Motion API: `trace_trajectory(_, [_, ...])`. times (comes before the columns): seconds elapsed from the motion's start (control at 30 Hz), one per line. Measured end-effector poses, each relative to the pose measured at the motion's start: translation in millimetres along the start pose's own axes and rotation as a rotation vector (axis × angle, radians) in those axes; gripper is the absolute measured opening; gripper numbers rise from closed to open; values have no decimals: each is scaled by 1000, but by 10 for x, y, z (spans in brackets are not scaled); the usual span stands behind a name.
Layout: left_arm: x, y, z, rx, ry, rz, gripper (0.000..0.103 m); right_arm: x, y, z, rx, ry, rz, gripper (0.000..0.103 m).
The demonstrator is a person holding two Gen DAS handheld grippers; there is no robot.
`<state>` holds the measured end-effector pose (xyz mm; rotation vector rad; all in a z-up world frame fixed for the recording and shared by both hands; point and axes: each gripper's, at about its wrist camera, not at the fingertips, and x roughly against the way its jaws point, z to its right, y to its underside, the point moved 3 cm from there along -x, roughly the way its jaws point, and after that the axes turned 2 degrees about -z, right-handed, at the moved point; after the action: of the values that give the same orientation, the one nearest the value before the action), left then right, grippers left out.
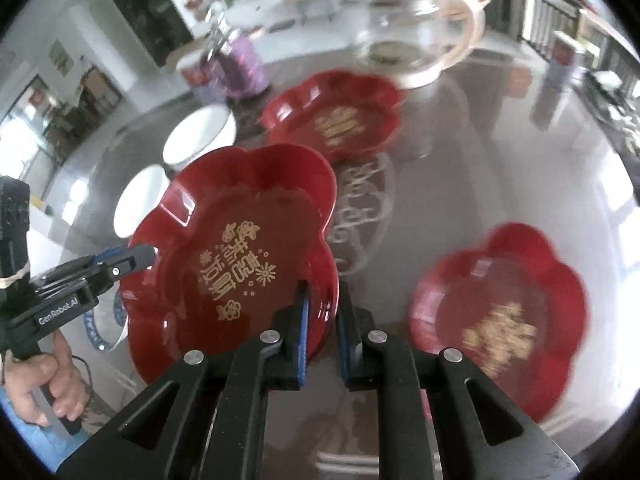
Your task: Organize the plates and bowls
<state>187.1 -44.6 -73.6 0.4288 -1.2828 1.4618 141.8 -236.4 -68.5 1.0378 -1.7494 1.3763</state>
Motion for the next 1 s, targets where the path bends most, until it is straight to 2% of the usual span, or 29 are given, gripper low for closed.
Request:
trace_trajectory(0.13, [-274, -40, 583, -47, 81, -15, 19, 405, 178, 518, -71, 70, 56, 16])
trace_trajectory(0.27, [-552, -80, 1066, -110, 125, -28, 19, 553, 371, 1033, -172, 119, 90, 19])
trace_trajectory(0.33, [-654, -85, 1255, -142, 133, -34, 19, 563, 469, 1295, -220, 141, 110, 19])
trace_trajectory(0.43, [-820, -62, 1504, -206, 104, -46, 19, 449, 555, 1555, -281, 148, 119, 19])
trace_trajectory(0.63, [-1040, 33, 1630, -272, 45, -72, 19, 184, 718, 1697, -323, 144, 129, 19])
trace_trajectory(1.0, [-1265, 84, 1717, -369, -55, -68, 19, 228, 878, 1582, -295, 206, 195, 21])
